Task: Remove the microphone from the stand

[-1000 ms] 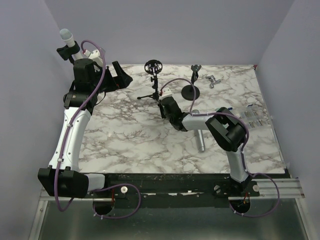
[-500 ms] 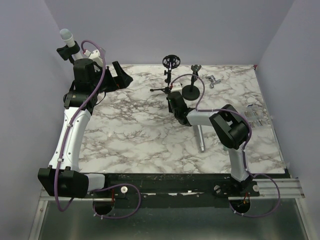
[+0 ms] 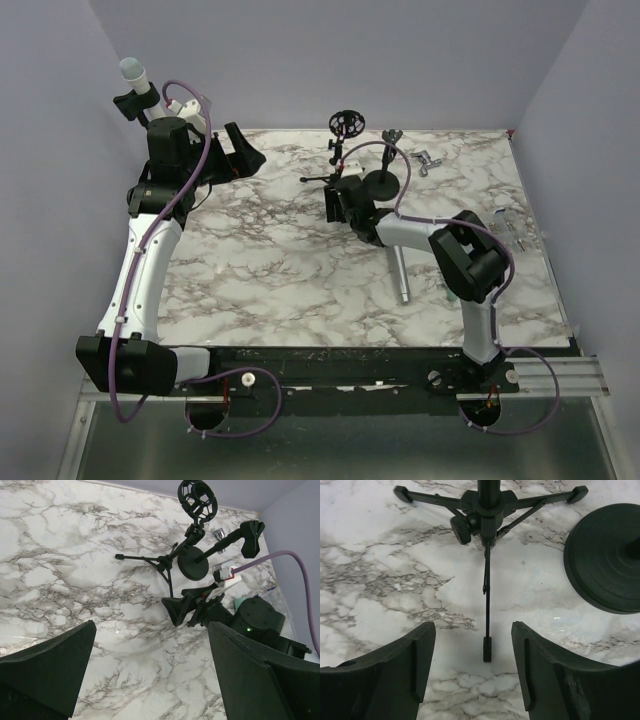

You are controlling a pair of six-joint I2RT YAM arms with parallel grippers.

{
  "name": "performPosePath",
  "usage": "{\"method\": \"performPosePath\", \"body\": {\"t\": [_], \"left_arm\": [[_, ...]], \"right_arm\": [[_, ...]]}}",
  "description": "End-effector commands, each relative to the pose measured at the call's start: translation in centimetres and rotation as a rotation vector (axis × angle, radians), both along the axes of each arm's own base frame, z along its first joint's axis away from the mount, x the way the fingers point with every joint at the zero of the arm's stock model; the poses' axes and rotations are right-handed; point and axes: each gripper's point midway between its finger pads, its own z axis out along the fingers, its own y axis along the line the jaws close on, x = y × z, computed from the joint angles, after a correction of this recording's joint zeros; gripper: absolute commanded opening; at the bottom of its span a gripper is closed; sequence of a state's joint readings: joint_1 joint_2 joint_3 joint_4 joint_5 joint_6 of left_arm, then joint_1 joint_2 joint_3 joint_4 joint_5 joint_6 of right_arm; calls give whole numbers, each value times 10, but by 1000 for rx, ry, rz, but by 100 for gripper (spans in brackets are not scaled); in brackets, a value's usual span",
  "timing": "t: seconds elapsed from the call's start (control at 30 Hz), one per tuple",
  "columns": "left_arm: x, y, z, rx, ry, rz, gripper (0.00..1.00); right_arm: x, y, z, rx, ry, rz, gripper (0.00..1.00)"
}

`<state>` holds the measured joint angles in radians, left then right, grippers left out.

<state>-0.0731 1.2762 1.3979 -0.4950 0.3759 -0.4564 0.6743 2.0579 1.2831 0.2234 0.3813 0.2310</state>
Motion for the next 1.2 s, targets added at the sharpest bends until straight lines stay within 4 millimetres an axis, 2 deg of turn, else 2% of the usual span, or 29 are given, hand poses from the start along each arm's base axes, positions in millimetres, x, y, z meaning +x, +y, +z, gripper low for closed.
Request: {"method": "performPosePath", "body": {"t": [0.0, 0.1, 0.27, 0.4, 0.53, 0.6, 0.7, 0.8, 0.9, 0.93, 0.97, 1.07, 1.17], "left_arm": [[5, 3, -6, 15, -4, 5, 99], [7, 4, -9, 25, 2, 11, 99], [10, 6, -17, 58, 1, 30, 99], [14, 5, -28, 78, -4, 37, 99], [19, 7, -36, 122, -32, 56, 99], [20, 14, -39, 161, -56, 78, 99], [21, 34, -37, 232, -80, 160, 99], [16, 59, -24, 265, -100, 226, 99], [11, 86, -10, 287, -108, 302, 99], [10, 105, -7, 305, -102, 355, 99], [9, 116, -1, 313, -106, 387, 99], [11, 148, 13, 296, -121, 464, 99], [20, 164, 31, 214, -166, 468, 99]], "right_arm": [[-27, 13, 57, 78, -22, 96, 73], [-48, 5, 81, 120, -29, 127, 80], [-105, -4, 117, 230, -40, 278, 88], [-134, -32, 139, 324, -93, 225, 94], [-162, -50, 129, 397, -93, 217, 94], [-170, -59, 123, 401, -110, 212, 94], [-175, -69, 128, 405, -136, 190, 95], [-181, -68, 138, 432, -153, 219, 96], [-186, -66, 140, 452, -156, 242, 97], [-186, -66, 140, 455, -155, 239, 97], [-186, -66, 140, 458, -153, 239, 97], [-191, -62, 144, 491, -150, 262, 98], [-198, -56, 149, 520, -153, 301, 99]]}}
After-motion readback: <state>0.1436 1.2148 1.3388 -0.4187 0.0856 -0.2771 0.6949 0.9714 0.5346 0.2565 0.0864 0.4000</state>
